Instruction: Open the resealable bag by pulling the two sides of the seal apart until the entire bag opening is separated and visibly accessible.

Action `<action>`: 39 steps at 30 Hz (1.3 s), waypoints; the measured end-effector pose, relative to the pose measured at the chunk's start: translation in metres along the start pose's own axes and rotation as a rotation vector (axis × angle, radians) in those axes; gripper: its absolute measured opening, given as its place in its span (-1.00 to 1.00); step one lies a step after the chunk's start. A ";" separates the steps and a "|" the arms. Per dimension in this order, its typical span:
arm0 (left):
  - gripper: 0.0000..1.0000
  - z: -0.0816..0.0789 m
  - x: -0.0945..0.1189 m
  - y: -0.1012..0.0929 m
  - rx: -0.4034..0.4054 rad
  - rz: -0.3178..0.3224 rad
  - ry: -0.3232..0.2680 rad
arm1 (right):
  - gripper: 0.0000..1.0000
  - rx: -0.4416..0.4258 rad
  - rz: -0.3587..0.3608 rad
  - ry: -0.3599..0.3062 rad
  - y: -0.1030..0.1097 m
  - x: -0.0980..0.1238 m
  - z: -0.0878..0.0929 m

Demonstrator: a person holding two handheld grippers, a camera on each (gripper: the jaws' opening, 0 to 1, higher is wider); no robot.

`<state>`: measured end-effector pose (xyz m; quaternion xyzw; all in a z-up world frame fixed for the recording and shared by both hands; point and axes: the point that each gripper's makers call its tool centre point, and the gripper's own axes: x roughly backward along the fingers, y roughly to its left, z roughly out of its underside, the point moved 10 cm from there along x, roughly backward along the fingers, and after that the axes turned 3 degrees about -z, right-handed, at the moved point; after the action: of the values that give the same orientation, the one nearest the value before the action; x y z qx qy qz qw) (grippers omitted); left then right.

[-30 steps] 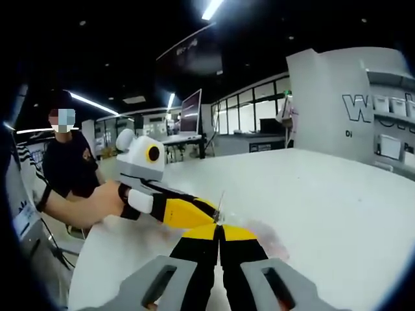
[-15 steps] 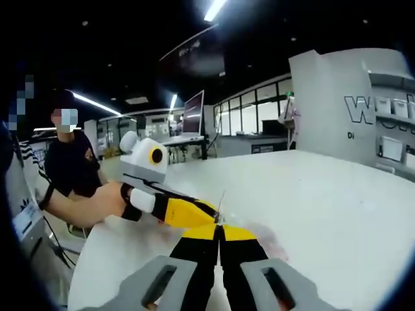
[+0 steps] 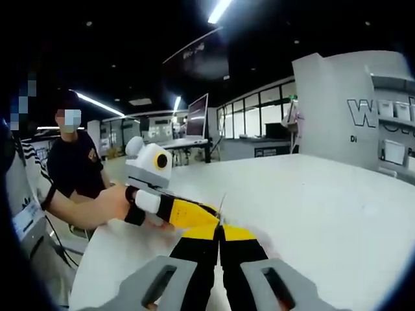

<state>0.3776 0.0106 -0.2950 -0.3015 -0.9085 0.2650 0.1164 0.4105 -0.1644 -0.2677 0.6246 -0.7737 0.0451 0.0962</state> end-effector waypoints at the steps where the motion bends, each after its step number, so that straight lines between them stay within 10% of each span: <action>1: -0.66 0.000 0.000 0.000 0.007 0.004 0.000 | -1.00 0.000 0.000 -0.001 -0.001 0.000 0.000; 39: -0.97 -0.001 0.002 -0.006 -0.084 0.032 0.002 | -1.00 0.033 -0.012 -0.001 -0.002 -0.002 0.000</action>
<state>0.3739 0.0083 -0.2905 -0.3209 -0.9138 0.2281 0.1001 0.4125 -0.1632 -0.2685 0.6306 -0.7693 0.0567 0.0857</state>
